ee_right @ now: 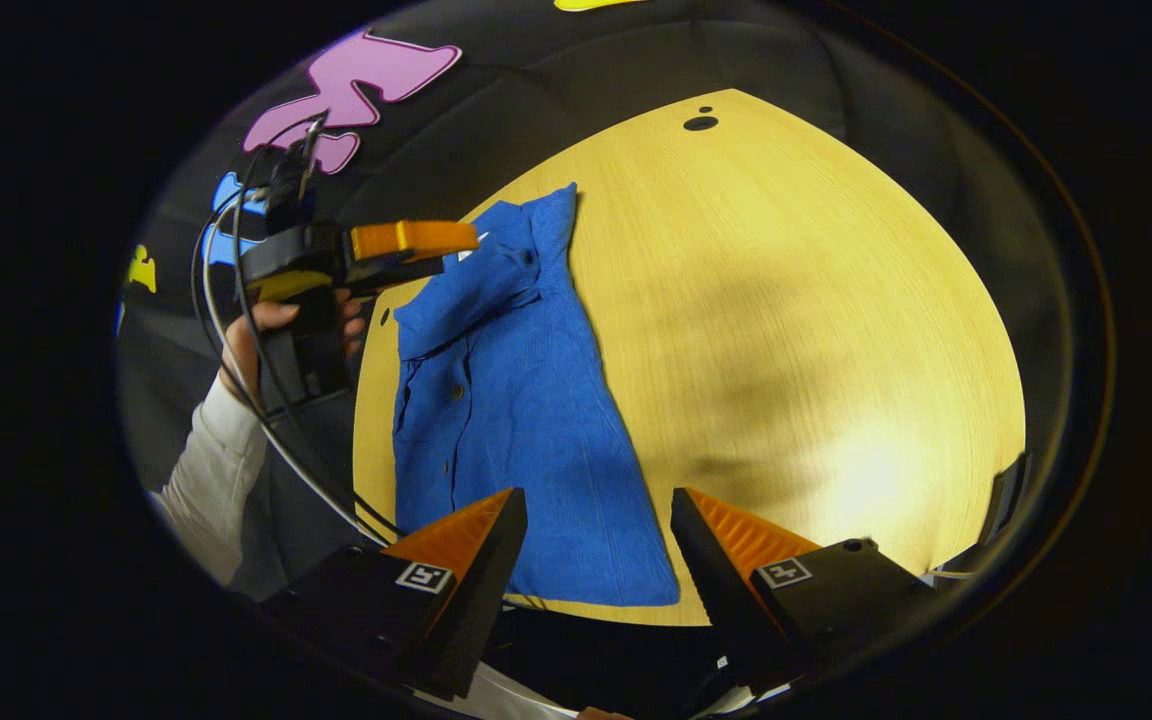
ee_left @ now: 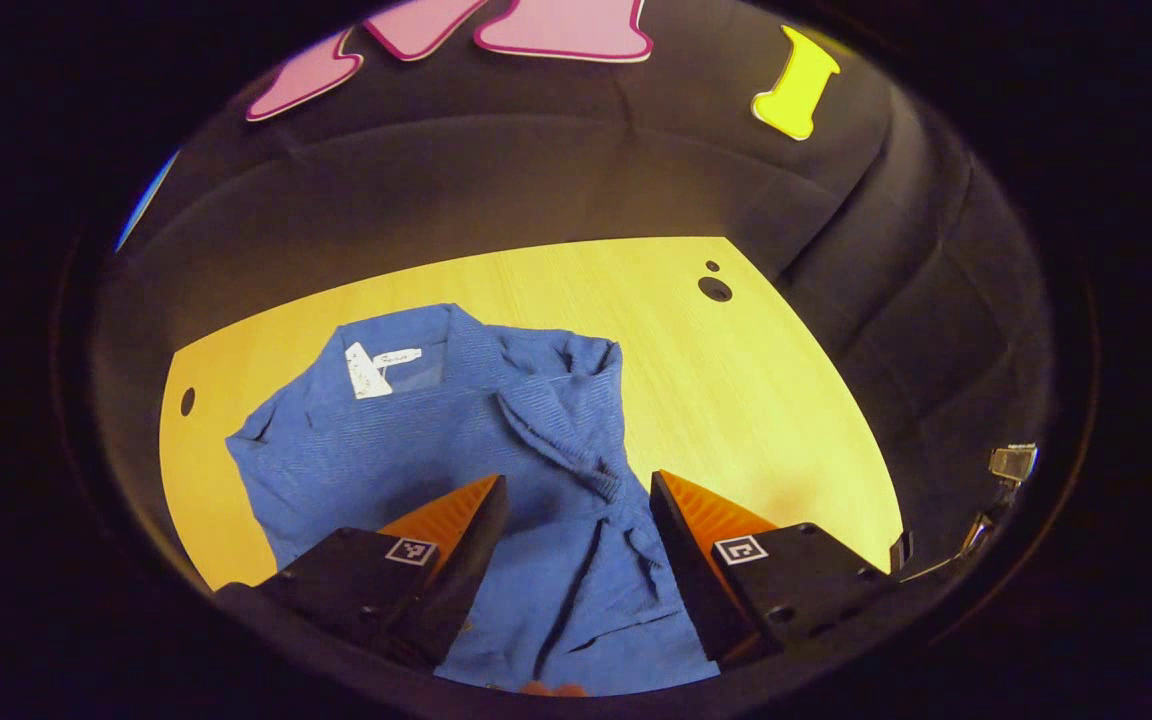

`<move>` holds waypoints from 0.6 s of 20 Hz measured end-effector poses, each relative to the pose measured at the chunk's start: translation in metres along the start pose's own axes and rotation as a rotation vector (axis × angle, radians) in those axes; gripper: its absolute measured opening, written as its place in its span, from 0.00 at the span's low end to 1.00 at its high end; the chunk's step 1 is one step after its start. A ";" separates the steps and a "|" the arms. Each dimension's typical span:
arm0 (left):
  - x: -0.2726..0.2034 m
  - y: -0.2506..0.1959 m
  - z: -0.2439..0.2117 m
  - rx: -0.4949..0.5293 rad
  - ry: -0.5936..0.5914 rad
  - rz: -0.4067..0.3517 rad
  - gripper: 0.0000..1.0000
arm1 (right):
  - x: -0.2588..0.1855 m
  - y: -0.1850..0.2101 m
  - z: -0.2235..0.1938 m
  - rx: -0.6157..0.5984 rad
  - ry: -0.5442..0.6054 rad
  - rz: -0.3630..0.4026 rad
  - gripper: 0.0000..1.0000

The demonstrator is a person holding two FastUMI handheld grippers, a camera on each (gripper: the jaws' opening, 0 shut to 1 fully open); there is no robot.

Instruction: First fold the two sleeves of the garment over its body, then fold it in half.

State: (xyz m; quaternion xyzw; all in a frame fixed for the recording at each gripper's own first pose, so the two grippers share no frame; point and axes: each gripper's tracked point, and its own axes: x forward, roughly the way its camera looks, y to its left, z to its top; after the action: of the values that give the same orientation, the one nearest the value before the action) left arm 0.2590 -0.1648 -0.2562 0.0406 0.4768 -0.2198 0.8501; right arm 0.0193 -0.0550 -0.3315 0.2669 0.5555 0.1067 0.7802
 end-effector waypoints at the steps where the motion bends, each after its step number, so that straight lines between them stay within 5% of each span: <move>1: -0.016 0.008 -0.017 -0.003 0.007 -0.015 0.83 | -0.002 0.006 -0.002 -0.001 -0.016 -0.004 0.94; 7: -0.098 0.082 -0.165 -0.028 0.105 0.032 0.82 | -0.011 0.036 -0.034 -0.023 -0.045 -0.055 0.94; 12: -0.122 0.134 -0.288 -0.177 0.246 0.078 0.83 | 0.012 0.034 -0.067 -0.081 0.033 -0.156 0.94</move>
State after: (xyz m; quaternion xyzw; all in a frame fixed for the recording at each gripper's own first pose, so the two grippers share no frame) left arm 0.0312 0.0774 -0.3304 0.0105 0.5930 -0.1371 0.7934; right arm -0.0336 -0.0008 -0.3391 0.1895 0.5825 0.0724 0.7871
